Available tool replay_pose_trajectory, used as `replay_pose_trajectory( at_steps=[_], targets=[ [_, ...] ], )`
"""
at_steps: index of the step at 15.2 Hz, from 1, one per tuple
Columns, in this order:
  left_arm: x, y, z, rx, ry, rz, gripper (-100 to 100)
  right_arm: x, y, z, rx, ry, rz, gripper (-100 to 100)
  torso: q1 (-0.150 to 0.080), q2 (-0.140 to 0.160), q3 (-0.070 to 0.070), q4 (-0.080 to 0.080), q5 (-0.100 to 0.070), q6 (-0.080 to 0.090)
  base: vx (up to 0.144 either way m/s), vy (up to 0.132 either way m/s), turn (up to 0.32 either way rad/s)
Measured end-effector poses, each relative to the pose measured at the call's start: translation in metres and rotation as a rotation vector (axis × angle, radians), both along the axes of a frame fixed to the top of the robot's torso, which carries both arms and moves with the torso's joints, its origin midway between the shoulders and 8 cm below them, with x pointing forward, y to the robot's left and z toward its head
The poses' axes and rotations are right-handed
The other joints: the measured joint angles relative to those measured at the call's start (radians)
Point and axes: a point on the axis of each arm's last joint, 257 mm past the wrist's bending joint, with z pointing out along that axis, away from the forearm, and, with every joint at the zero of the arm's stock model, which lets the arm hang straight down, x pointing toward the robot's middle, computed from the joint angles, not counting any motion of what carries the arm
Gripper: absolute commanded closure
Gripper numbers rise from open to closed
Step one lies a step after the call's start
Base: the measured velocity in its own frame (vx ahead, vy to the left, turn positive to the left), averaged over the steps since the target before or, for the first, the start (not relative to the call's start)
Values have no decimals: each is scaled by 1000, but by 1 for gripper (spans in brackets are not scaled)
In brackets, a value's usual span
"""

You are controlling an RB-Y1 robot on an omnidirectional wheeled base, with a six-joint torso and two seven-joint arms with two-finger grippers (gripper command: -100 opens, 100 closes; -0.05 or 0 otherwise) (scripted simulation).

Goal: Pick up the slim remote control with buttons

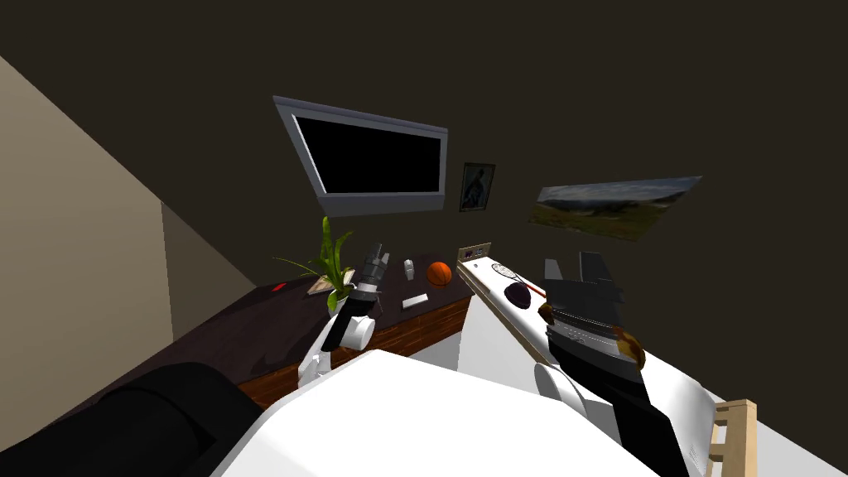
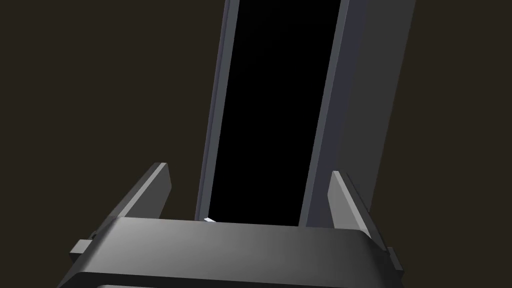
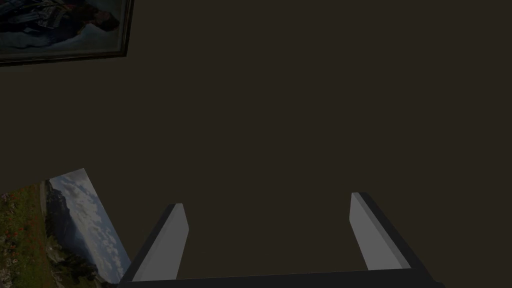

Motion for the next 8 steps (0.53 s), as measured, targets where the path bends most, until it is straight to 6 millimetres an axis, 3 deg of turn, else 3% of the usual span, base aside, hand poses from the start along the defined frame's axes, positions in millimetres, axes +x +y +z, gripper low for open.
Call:
replay_pose_trajectory(
  at_steps=[8],
  targets=[
    [41,36,-77,34,238,27,-100,0,0,0,0,0,0,0,-1,0,0,0,0,0,16,-44,-93]
  ],
)
